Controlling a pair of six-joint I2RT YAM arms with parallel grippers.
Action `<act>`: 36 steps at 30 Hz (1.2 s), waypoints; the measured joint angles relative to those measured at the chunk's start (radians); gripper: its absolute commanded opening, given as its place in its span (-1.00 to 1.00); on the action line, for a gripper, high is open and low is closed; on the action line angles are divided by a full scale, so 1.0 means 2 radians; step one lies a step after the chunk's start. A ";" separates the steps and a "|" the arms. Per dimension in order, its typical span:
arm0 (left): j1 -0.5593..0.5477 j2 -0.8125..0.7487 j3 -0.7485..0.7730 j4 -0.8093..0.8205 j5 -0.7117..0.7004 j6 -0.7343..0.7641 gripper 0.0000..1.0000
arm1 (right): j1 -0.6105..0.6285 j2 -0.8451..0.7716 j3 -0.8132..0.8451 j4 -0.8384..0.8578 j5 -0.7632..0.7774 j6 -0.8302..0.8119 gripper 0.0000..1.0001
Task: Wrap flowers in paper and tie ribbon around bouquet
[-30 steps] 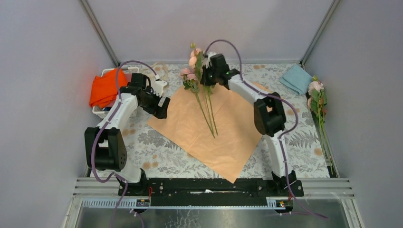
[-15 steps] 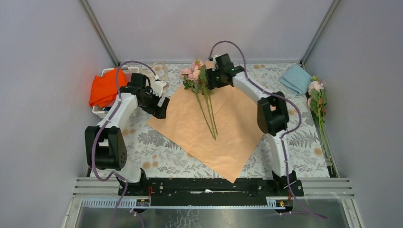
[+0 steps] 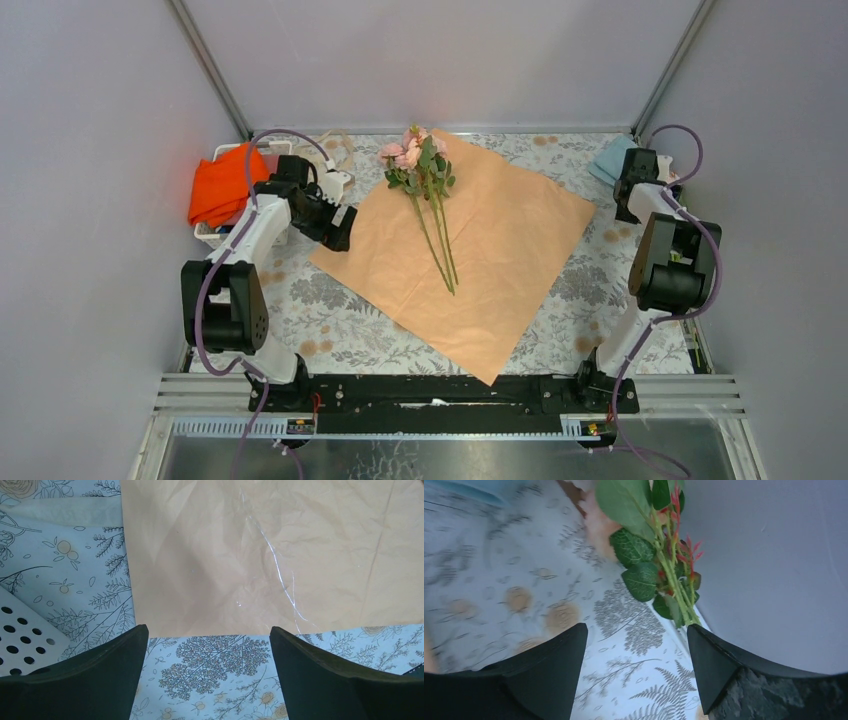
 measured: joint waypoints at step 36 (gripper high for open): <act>0.001 0.001 0.001 -0.001 -0.011 -0.003 0.97 | -0.024 -0.036 0.000 0.105 0.061 -0.133 -1.00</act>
